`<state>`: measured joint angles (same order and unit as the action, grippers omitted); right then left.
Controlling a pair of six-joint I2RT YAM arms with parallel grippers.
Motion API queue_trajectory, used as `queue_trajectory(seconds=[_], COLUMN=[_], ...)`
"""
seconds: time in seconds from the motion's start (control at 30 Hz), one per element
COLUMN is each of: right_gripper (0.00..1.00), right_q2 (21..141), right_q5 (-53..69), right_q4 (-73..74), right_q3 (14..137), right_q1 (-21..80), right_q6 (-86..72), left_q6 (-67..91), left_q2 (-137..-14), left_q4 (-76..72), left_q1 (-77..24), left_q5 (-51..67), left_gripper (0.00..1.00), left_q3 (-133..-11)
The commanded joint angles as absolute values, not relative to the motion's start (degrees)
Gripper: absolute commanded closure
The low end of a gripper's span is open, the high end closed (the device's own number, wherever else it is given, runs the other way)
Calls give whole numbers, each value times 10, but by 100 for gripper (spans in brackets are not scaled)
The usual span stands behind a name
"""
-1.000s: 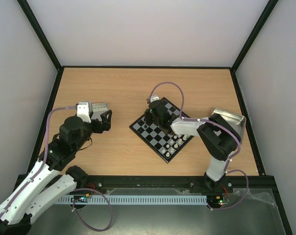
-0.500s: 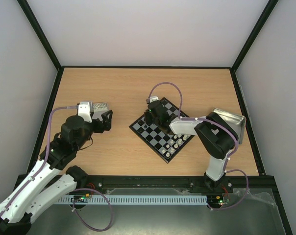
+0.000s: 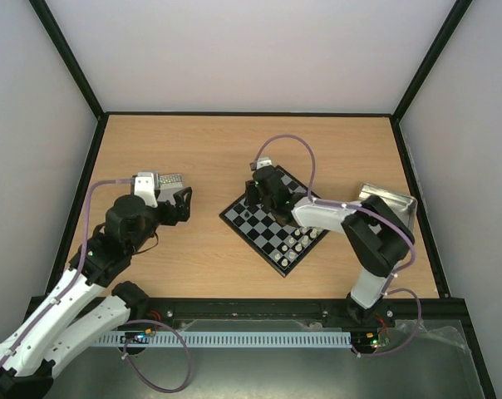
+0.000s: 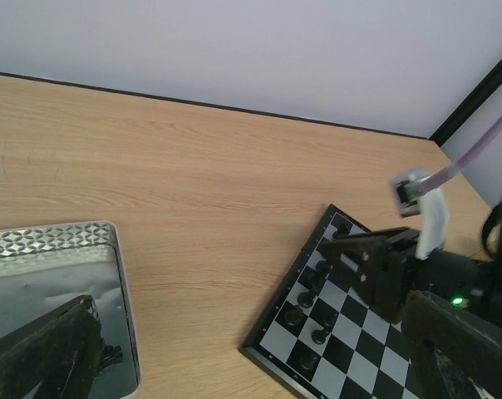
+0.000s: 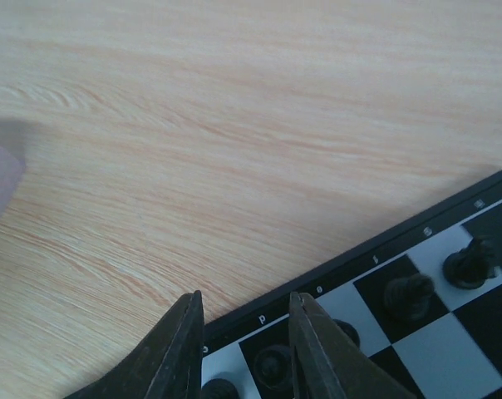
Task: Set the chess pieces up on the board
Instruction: Place the chess piece on the chessboard, then pick up the chess piece from the storage box.
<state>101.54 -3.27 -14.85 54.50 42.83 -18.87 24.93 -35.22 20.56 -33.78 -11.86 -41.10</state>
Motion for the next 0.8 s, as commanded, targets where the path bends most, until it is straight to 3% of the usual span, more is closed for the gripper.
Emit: queue_trajectory(seconds=[0.0,0.3,0.53,0.77], right_gripper=[69,58,59,63], right_q2=[933,835,802,792], right_q5=[-48,-71,-53,-8], right_q4=[-112,-64,-87,-110], right_q3=[566,533,479,449], right_q1=[430,427,425,425], right_q6=[-234,-297,-318,-316], left_q6=[246,314,386,440], left_q2=[-375,-506,-656,-810], left_q4=[211,239,266,185], left_q1=[-337,-287,-118,-51], left_q5=[-125,-142,-79,-105], left_gripper=[1,2,30,52], left_q3=[-420,-447,-485,-501])
